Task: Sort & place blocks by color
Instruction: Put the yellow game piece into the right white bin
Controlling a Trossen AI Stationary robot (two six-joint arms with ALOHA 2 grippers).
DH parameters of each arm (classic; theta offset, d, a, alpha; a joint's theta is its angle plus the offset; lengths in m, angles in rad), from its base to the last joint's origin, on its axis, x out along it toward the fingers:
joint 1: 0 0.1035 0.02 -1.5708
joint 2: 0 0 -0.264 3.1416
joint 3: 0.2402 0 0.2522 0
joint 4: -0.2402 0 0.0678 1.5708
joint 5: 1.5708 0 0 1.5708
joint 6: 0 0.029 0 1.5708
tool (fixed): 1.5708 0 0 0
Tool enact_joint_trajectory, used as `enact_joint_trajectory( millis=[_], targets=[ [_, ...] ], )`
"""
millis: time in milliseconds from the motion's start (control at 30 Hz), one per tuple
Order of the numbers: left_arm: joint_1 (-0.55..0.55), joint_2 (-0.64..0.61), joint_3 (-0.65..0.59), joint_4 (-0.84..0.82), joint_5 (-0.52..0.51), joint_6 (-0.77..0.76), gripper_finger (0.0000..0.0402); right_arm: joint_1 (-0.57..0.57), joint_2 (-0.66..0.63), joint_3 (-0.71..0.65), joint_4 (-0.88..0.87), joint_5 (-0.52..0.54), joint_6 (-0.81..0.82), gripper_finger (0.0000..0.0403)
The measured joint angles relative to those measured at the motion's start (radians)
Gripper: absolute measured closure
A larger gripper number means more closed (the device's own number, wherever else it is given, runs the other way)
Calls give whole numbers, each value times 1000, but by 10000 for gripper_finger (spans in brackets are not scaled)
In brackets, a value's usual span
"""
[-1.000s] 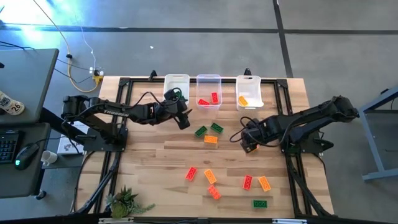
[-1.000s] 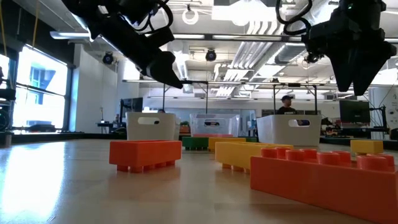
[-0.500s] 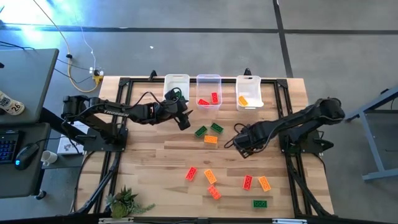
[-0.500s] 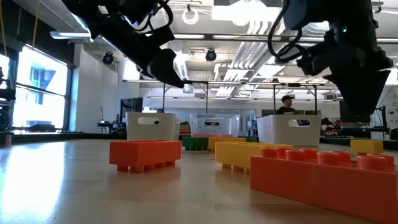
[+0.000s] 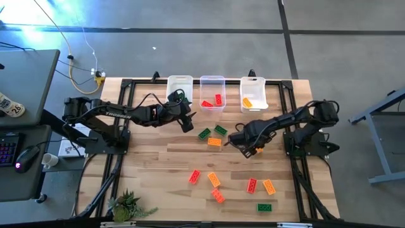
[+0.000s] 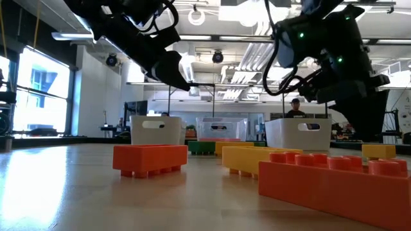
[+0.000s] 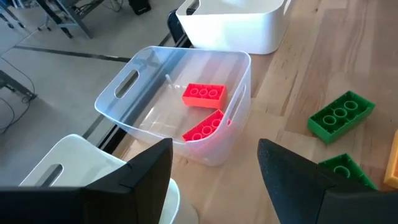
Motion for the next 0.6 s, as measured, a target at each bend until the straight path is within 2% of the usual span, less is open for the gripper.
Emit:
enact_joint_trajectory(
  millis=[233, 600],
  targets=[
    [1, 0, 0, 5, -4, 2, 179, -66, 39, 0, 11, -58, -78, 155],
    [1, 0, 0, 6, -5, 2, 179, -108, 131, 0, 27, -146, -185, 159]
  ],
)
